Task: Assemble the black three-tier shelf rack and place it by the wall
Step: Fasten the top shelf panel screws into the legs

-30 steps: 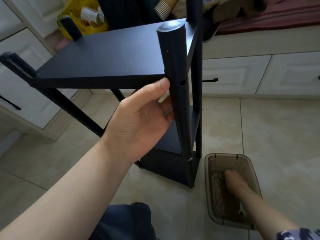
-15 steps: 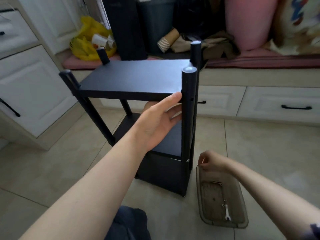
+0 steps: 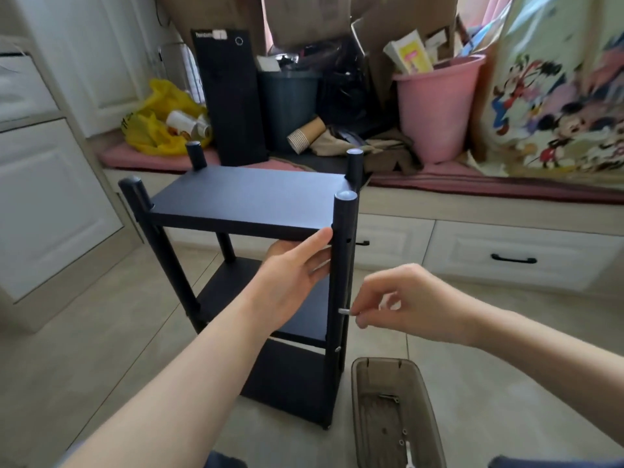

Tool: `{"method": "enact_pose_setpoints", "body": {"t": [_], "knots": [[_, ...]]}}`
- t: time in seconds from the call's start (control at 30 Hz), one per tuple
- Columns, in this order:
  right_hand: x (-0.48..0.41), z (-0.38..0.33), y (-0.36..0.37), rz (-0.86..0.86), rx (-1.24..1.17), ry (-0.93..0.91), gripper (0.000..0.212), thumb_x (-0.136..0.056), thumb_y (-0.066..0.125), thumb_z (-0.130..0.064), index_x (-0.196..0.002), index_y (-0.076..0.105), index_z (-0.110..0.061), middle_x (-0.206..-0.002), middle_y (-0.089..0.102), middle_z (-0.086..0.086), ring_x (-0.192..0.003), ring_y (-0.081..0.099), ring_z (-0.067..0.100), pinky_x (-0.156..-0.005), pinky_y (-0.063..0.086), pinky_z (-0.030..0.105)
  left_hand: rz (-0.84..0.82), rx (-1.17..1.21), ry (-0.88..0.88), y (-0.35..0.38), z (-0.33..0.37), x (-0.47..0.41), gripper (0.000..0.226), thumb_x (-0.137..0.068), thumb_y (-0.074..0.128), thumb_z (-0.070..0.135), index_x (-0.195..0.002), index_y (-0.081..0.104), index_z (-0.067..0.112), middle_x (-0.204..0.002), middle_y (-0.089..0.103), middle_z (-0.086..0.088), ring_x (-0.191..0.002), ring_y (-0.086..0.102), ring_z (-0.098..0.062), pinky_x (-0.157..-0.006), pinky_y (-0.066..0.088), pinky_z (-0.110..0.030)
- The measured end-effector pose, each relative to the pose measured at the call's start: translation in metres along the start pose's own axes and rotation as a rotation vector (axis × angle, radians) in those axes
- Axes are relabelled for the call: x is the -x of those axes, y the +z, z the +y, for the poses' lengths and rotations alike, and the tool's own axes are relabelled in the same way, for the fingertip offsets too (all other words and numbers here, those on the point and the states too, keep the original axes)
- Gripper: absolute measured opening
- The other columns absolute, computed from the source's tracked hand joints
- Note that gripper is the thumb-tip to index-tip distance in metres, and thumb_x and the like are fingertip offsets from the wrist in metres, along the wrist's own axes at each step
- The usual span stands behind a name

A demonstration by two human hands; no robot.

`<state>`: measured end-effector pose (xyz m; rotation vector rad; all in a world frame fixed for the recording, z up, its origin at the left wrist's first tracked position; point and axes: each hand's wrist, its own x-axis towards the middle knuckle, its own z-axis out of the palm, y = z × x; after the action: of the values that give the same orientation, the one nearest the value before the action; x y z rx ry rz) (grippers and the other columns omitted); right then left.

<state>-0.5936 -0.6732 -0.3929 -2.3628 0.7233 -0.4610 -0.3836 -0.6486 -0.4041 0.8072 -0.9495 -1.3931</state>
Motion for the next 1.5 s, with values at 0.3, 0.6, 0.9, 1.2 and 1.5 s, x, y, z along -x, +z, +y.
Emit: {"method": "enact_pose_setpoints", "body": {"t": [0.3, 0.6, 0.9, 1.2, 1.5], "knots": [[0.007, -0.027, -0.019, 0.429, -0.018, -0.227, 0.012, -0.08, 0.081, -0.008, -0.085, 0.075, -0.018, -0.078, 0.072, -0.014, -0.077, 0.069, 0.008, -0.075, 0.052, 0.017, 0.013, -0.017, 0.066, -0.001, -0.003, 0.0, 0.035, -0.093, 0.066, 0.027, -0.118, 0.072, 0.003, -0.118, 0.072, -0.019, -0.114, 0.069, -0.033, -0.093, 0.057, -0.036], [0.006, -0.015, -0.021, 0.512, 0.07, -0.203, 0.009, -0.082, 0.079, -0.008, -0.084, 0.074, -0.015, -0.077, 0.071, -0.013, -0.075, 0.067, 0.007, -0.076, 0.051, 0.017, 0.024, -0.023, 0.084, 0.001, -0.008, 0.002, 0.022, -0.091, 0.064, 0.022, -0.103, 0.08, 0.012, -0.118, 0.073, -0.017, -0.113, 0.07, -0.028, -0.095, 0.057, -0.036], [0.002, -0.015, -0.017, 0.526, 0.059, -0.224, 0.006, -0.083, 0.079, -0.013, -0.087, 0.075, -0.016, -0.079, 0.073, -0.012, -0.076, 0.068, 0.007, -0.075, 0.051, 0.015, 0.017, 0.008, 0.1, 0.005, -0.006, -0.001, 0.023, -0.089, 0.064, 0.023, -0.1, 0.081, 0.012, -0.11, 0.076, -0.014, -0.109, 0.071, -0.029, -0.089, 0.057, -0.033], [-0.004, -0.014, -0.019, 0.638, 0.067, -0.246, 0.011, -0.087, 0.067, -0.007, -0.095, 0.07, -0.014, -0.072, 0.065, -0.01, -0.069, 0.063, 0.012, -0.068, 0.051, 0.023, 0.044, 0.098, 0.092, 0.008, -0.006, -0.005, 0.021, -0.088, 0.065, 0.021, -0.098, 0.081, 0.013, -0.116, 0.075, -0.013, -0.111, 0.071, -0.026, -0.087, 0.058, -0.03], [-0.031, -0.026, -0.024, 0.483, 0.194, -0.084, 0.076, -0.083, 0.053, -0.013, -0.147, 0.034, -0.049, -0.06, 0.053, -0.011, -0.056, 0.048, 0.01, -0.062, 0.049, 0.028, 0.0, 0.068, 0.102, 0.004, -0.007, -0.005, 0.024, -0.096, 0.061, 0.021, -0.109, 0.078, 0.012, -0.126, 0.07, -0.017, -0.122, 0.065, -0.031, -0.092, 0.056, -0.032]]}}
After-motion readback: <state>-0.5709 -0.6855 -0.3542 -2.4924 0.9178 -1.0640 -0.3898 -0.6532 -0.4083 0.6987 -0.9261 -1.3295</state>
